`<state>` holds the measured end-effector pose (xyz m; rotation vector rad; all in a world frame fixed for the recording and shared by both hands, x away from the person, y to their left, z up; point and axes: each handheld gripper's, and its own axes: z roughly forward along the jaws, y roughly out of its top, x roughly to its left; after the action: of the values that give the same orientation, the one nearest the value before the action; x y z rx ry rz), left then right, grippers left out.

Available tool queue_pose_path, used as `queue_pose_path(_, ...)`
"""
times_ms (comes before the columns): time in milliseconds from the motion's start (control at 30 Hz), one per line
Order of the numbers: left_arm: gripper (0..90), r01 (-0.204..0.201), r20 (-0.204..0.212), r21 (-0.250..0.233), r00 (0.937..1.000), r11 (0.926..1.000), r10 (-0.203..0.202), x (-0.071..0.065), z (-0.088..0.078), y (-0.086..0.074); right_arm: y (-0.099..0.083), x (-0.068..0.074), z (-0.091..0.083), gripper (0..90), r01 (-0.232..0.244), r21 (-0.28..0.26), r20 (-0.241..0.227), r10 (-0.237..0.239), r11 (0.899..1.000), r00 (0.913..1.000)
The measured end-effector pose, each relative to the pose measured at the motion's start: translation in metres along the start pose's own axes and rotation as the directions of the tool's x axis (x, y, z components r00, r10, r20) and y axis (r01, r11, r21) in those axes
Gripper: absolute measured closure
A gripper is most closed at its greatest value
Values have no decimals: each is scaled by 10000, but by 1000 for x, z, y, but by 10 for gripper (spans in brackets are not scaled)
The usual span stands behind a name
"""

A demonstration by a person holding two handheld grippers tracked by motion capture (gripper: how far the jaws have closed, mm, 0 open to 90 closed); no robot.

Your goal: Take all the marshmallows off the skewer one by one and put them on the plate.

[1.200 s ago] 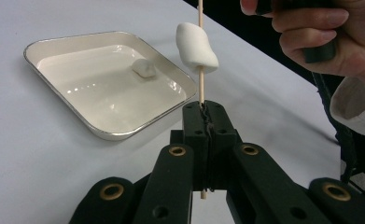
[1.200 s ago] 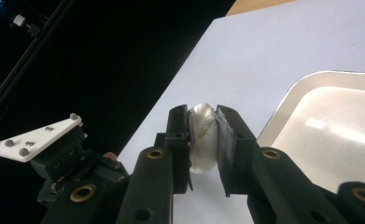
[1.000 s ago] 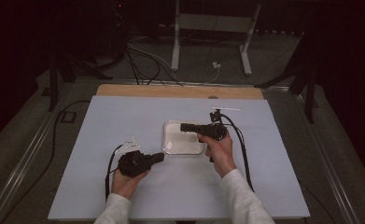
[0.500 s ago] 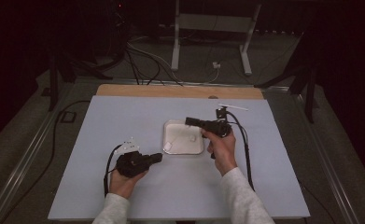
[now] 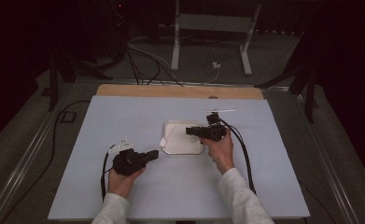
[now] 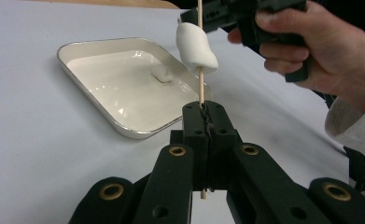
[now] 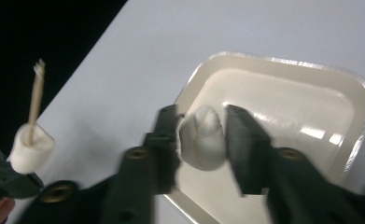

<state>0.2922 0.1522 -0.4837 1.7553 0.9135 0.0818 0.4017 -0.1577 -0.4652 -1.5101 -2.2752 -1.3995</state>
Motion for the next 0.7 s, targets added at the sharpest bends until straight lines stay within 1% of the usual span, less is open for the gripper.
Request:
queue_pose_path(67,900,26,-27,7,10000,10000,-26,0,1,0,-2,0,3,539,61,249,28,-62,9997,10000)
queue_pose_path(100,900,31,-34,8,10000,10000,-31,0,1,0,-3,0,4,498,207,325,98,-210,9993,9997)
queue_pose_path(133,900,54,-51,3,10000,10000,-54,-1,2,0,-3,1,5,490,292,377,103,-296,9989,9995)
queue_pose_path(233,900,79,-143,16,9999,10000,-79,-1,3,0,-3,2,3,423,351,285,-163,-347,9990,9993)
queue_pose_path(300,900,118,-211,-30,9997,9999,-118,0,4,0,-3,5,0,383,437,107,-452,-432,9990,9980)
queue_pose_path(367,900,148,-279,-60,9995,9999,-149,0,5,0,-4,10,-3,334,520,-5,-787,-519,9986,9956)
queue_pose_path(400,900,160,-286,-68,9995,9998,-162,0,5,0,-5,13,-4,323,538,-36,-951,-539,9985,9940)
queue_pose_path(467,900,186,-283,-101,9994,9998,-189,-1,7,0,-6,19,-4,301,571,-92,-1403,-578,9983,9884)
queue_pose_path(567,900,189,-261,-147,9995,9997,-193,-2,10,0,-9,27,-2,291,423,-95,-2194,-433,9991,9747)
queue_pose_path(633,900,169,-247,-165,9995,9997,-173,-3,11,0,-10,32,1,296,372,-59,-2547,-375,9993,9663)
queue_pose_path(700,900,191,-208,-197,9996,9996,-195,-4,12,0,-12,37,5,313,300,40,-2771,-277,9995,9604)
